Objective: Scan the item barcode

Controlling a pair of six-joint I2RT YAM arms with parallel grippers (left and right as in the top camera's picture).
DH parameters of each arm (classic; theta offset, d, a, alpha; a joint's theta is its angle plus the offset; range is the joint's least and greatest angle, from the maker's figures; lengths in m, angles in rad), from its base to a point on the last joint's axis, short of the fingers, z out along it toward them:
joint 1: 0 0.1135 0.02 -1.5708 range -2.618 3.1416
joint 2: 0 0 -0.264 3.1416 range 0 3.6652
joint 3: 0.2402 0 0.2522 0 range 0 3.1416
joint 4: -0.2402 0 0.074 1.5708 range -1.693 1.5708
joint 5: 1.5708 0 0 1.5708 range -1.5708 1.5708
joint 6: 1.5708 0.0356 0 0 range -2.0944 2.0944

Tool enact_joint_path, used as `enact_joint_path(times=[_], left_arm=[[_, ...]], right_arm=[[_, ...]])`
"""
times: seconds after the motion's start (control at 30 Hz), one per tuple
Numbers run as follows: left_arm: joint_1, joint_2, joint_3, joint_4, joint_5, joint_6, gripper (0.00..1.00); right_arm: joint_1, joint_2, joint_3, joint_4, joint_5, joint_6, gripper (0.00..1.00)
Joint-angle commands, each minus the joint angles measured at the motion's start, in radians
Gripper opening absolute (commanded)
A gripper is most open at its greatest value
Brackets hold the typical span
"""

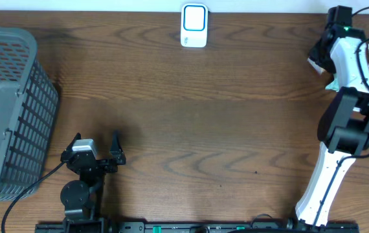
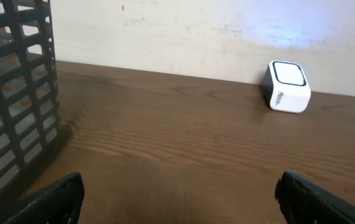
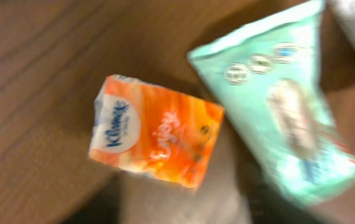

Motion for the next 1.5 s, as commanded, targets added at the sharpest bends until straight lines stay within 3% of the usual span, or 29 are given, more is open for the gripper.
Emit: enact_joint_path(times=[0.0,0.33,0.63,0.8,1.03,1.13,1.33,1.47], left_arm=[[-0.002,-0.005,-0.027,-0.016,0.010,0.013,0.98],[-0.002,-0.005,-0.027,-0.016,0.010,0.013,0.98],[-0.002,-0.005,-0.027,-0.016,0.010,0.013,0.98],[-0.002,-0.005,-0.027,-0.016,0.010,0.013,0.98],[-0.002,-0.005,-0.027,-0.016,0.010,0.013,0.98],[-0.002,-0.005,-0.027,-0.016,0.010,0.013,0.98],[-0.002,-0.005,-0.027,-0.016,0.010,0.013,0.98],[-0.002,-0.005,-0.027,-0.016,0.010,0.013,0.98]], right_arm=[[-0.005,-0.155,0.015,-0.056,0.026,-0.019,0.99],[0.050,-0.629,0.015,-0.358,-0.173,-0.088,0.99],[0.100,-0.925,0.015,-0.713,-0.297,-0.089,0.99],[0.099,-1.043,0.014,-0.783,-0.243,-0.105,0.99],[0.138,-1.215,-0.098,-0.779,-0.177,-0.235,0.99],[0.155,-1.356,-0.312,-0.644,-0.105,-0.236,0.99],[0.185,-1.764,-0.978,0.026,-0.102,-0.365,0.99],[0.185,-1.992,-1.373,0.433,-0.105,-0.377,0.99]])
